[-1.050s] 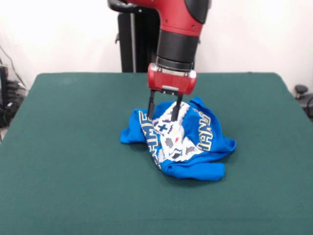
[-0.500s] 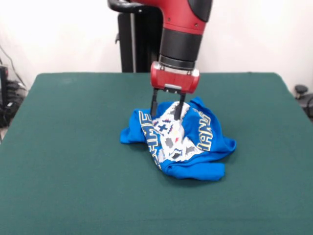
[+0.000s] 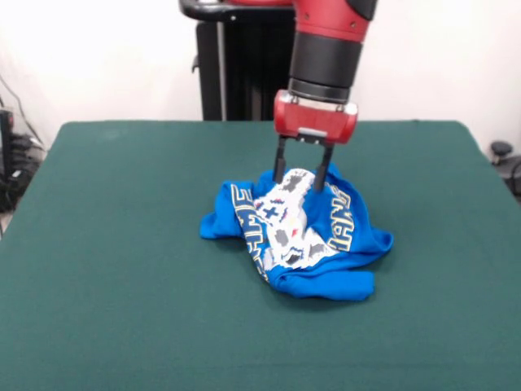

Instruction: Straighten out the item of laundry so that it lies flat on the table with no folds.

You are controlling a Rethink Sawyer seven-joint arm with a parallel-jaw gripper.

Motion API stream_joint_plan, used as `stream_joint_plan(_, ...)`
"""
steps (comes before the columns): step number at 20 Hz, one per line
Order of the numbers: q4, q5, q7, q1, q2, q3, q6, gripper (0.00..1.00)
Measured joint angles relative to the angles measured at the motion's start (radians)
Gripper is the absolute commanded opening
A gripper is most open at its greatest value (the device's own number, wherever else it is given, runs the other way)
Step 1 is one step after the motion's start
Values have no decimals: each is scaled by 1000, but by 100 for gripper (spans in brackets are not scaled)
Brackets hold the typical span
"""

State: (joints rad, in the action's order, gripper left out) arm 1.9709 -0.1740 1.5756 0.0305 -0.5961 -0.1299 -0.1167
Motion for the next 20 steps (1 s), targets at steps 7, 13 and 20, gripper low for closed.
stream_joint_plan(7, 3, -24, 0, -7, 10, 0, 0, 100)
stream_joint_plan(13, 7, -40, 0, -13, 31, 0, 0, 100)
stream_joint_plan(20, 38, -69, 2, -29, 50, 1, -1, 100)
